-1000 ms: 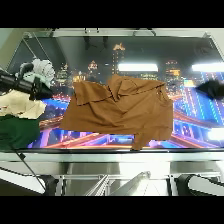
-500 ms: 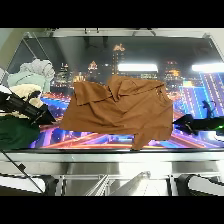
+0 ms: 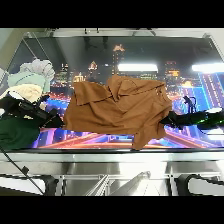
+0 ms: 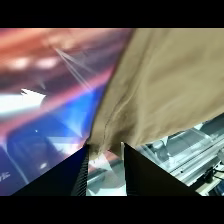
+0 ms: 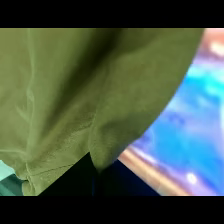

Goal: Fold the shirts.

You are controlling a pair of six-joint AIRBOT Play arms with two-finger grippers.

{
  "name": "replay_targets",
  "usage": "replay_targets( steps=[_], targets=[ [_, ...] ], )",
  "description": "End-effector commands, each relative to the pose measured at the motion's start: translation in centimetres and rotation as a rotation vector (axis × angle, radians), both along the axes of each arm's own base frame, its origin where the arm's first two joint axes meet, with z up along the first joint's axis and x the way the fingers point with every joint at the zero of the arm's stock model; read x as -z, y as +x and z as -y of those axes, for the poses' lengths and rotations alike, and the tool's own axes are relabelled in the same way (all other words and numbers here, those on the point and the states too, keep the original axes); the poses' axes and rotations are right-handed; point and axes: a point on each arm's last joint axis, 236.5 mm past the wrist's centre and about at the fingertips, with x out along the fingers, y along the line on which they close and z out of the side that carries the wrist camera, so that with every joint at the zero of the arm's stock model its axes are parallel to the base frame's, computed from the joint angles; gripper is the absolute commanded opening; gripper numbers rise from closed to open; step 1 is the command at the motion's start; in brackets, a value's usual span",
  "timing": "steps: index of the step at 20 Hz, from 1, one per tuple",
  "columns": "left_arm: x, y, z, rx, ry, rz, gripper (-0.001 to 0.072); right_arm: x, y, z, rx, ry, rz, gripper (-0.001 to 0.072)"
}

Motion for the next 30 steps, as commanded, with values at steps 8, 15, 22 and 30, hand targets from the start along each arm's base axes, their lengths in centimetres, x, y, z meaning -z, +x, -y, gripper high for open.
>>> replay_targets(
  steps=[8,15,22,30],
  targets=[
    [-4.6,2.2,-3.9,0.035,-0.007,0.059,0.0246,-1.4,0.8,-0.9,-0.014,0.045,0.024,0.0024],
    [-1.7,3.2,-2.9,-0.015,0.007,0.125,0.0705,-1.5,0.8,-0.9,-0.014,0.045,0.023,0.0024],
    [0.5,1.5,0.1,0.099,-0.012,0.036,0.0686,-1.5,0.8,-0.9,-0.016,0.050,0.022,0.0024],
    [-2.1,0.1,6.5,0.142,-0.324,-0.049,0.0009,-7.1,-1.0,-1.4,-0.124,0.198,0.041,0.0024]
  ],
)
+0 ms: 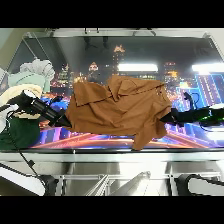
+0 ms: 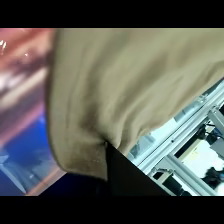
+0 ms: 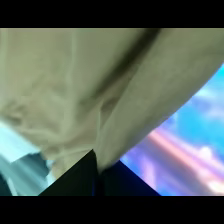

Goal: Fold the shirts.

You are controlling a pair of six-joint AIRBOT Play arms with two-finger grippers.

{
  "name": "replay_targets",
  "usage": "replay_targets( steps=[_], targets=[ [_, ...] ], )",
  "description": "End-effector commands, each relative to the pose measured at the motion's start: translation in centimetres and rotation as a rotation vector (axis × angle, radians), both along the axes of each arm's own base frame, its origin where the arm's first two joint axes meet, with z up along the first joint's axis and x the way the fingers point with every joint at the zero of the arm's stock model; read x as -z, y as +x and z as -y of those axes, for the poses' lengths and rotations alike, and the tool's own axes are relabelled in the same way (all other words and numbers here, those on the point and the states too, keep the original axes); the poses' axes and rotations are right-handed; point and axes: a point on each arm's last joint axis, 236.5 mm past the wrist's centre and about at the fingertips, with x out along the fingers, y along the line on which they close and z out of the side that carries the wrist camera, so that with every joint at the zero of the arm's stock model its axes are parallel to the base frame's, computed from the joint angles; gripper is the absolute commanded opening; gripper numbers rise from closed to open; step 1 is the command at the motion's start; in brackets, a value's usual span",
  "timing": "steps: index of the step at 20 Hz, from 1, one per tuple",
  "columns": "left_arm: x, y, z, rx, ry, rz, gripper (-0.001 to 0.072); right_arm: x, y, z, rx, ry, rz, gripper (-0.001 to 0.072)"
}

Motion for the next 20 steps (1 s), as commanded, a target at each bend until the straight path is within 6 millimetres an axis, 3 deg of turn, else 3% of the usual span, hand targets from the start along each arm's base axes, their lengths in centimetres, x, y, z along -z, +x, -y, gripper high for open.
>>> replay_targets(
  steps=[1,3,5,7,9,10,12,14,16,18,20],
  targets=[
    [-5.0,1.2,2.9,-0.036,-0.211,0.055,0.0009,-4.6,-1.1,0.5,-0.063,0.095,0.033,0.0024],
    [-11.6,2.7,3.7,-0.092,-0.376,0.180,0.0010,-9.0,-1.5,2.2,-0.077,0.129,0.097,0.0024],
    [-20.2,4.1,3.7,-0.156,-0.584,0.391,0.0010,-14.7,-0.4,4.2,-0.036,0.158,0.243,0.0024],
    [-30.2,4.6,3.3,-0.223,-0.796,0.666,0.0012,-24.5,2.3,6.2,0.107,0.236,0.579,0.0024],
    [-39.4,3.1,2.3,-0.271,-0.948,0.958,0.0020,-34.5,2.0,7.5,0.192,0.292,0.892,0.0024],
    [-43.8,1.3,1.8,-0.281,-1.021,1.096,0.0021,-38.5,1.0,7.7,0.207,0.288,1.016,0.0024],
    [-49.8,-2.6,1.4,-0.247,-1.047,1.318,0.0021,-44.6,-1.5,6.8,0.198,0.186,1.230,0.0024],
    [-53.1,-5.9,2.0,-0.166,-0.949,1.498,0.0020,-48.5,-3.6,4.7,0.181,0.053,1.363,0.0024],
    [-55.3,-8.2,2.5,-0.115,-0.822,1.646,0.0021,-50.7,-4.9,2.9,0.154,-0.026,1.443,0.0024],
    [-55.0,-7.6,1.5,-0.150,-0.626,1.692,0.0022,-50.4,-4.4,3.2,0.165,-0.079,1.435,0.0024],
    [-52.7,-4.4,-0.9,-0.266,-0.459,1.644,0.0022,-48.8,-1.9,4.8,0.210,-0.128,1.379,0.0024]
  ],
)
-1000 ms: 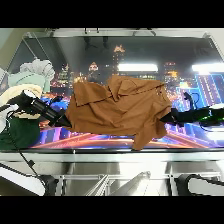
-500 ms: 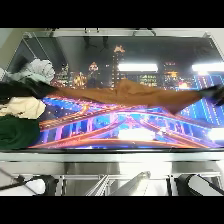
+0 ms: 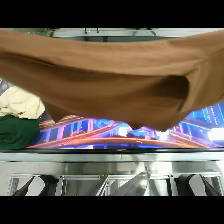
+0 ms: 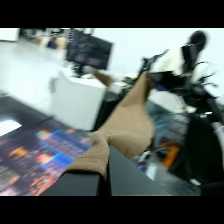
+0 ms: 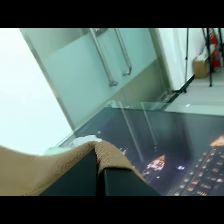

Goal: Fold the shirts.

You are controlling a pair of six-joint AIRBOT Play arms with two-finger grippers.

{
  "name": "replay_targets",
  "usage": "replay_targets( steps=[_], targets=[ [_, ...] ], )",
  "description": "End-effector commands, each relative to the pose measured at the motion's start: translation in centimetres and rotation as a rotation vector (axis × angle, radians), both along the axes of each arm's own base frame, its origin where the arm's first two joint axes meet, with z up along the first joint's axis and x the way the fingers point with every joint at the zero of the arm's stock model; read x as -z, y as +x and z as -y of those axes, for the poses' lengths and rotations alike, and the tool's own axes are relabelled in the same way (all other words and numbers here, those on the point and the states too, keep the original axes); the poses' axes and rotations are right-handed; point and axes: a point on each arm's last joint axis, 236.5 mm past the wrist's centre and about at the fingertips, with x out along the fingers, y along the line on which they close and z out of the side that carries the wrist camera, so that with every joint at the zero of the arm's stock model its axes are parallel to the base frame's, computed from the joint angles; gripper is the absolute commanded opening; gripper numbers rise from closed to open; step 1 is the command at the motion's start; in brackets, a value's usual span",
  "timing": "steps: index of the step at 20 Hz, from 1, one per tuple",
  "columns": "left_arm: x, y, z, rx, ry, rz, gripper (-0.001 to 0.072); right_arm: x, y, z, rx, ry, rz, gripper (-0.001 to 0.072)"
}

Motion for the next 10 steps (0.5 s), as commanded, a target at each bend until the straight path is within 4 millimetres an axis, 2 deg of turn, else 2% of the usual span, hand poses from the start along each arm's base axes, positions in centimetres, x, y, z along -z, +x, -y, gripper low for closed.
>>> replay_targets(
  steps=[1,3,5,7,10],
  targets=[
    [2.3,3.4,-2.9,-0.227,0.065,-0.095,0.0022,1.0,2.9,1.2,0.104,-0.056,-0.024,0.0023],
    [7.4,7.2,-3.4,-0.191,0.045,-0.244,0.0022,5.2,7.1,1.1,0.117,-0.110,-0.135,0.0023],
    [14.4,11.7,-3.0,-0.147,0.084,-0.436,0.0022,10.7,11.7,0.5,0.108,-0.167,-0.260,0.0023],
    [20.6,16.2,-2.5,-0.123,0.142,-0.582,0.0021,16.0,16.2,0.5,0.101,-0.154,-0.370,0.0023],
    [26.4,23.1,-1.7,-0.065,0.140,-0.685,0.0018,25.0,22.2,1.4,0.120,-0.100,-0.523,0.0023]
  ],
)
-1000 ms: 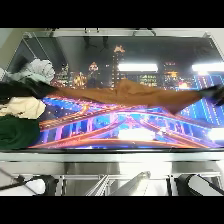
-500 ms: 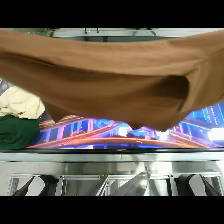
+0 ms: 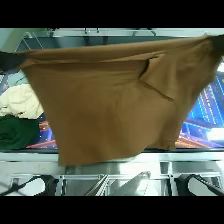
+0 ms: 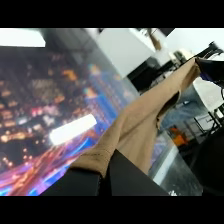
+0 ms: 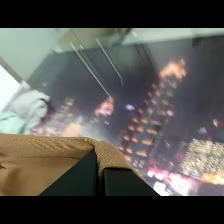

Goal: Fold the shirts.

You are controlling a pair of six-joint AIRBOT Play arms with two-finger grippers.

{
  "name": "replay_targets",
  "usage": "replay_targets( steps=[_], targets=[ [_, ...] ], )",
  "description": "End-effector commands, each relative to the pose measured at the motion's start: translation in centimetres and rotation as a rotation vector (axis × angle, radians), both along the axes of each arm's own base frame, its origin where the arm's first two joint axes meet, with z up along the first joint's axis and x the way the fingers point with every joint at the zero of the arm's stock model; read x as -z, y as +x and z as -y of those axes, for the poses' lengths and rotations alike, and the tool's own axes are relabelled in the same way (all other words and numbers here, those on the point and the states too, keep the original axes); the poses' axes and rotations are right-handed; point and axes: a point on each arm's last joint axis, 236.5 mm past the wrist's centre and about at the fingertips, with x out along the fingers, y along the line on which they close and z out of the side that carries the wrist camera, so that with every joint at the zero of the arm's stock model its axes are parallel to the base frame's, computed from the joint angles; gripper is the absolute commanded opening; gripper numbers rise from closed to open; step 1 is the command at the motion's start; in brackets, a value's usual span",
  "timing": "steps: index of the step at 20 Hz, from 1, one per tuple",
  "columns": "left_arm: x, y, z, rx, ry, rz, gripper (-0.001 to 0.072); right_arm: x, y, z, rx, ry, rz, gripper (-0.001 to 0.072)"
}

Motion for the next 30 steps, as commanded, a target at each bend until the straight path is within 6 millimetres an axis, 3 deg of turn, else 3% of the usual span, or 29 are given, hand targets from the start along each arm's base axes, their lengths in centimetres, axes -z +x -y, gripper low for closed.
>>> replay_targets(
  steps=[1,3,5,9,11,13,17,23,24,25,26,28,29,30],
  targets=[
    [9.5,7.6,1.6,0.049,0.036,-0.174,0.0018,11.1,6.5,0.4,0.049,-0.010,-0.170,0.0023],
    [13.4,10.7,2.5,0.081,0.049,-0.266,0.0017,15.6,8.5,0.6,0.059,0.057,-0.230,0.0024],
    [17.1,12.9,3.1,0.096,0.103,-0.332,0.0017,18.4,10.0,0.7,0.057,0.126,-0.245,0.0024],
    [19.0,15.0,3.8,0.118,0.155,-0.327,0.0018,22.0,11.0,2.0,0.038,0.148,-0.291,0.0023],
    [21.2,14.3,3.3,0.116,0.220,-0.382,0.0018,24.0,10.0,2.9,0.018,0.096,-0.335,0.0023],
    [24.8,12.6,2.2,0.116,0.302,-0.500,0.0018,26.8,8.4,4.3,0.008,0.012,-0.418,0.0023],
    [30.7,9.5,0.4,0.103,0.415,-0.673,0.0018,31.2,5.8,4.9,-0.049,-0.102,-0.542,0.0024],
    [32.4,8.5,0.7,0.100,0.403,-0.722,0.0001,34.2,4.4,3.9,-0.091,-0.115,-0.629,0.0025],
    [32.2,8.3,0.7,0.111,0.402,-0.725,0.0026,34.4,4.1,4.2,-0.085,-0.127,-0.650,0.0138],
    [31.8,8.2,0.7,0.121,0.400,-0.727,0.0230,34.3,3.9,4.5,-0.071,-0.133,-0.670,0.0268],
    [31.1,8.4,0.7,0.117,0.397,-0.734,0.0332,34.0,3.5,5.1,-0.057,-0.147,-0.687,0.0270],
    [29.0,8.8,0.1,0.132,0.402,-0.711,0.0331,32.2,2.5,6.2,-0.042,-0.181,-0.709,0.0270],
    [27.8,8.8,-0.3,0.138,0.402,-0.709,0.0331,31.0,1.5,7.0,-0.028,-0.190,-0.737,0.0304],
    [26.5,8.6,-1.0,0.145,0.399,-0.719,0.0331,30.0,0.1,7.4,-0.025,-0.187,-0.780,0.0404]
  ],
)
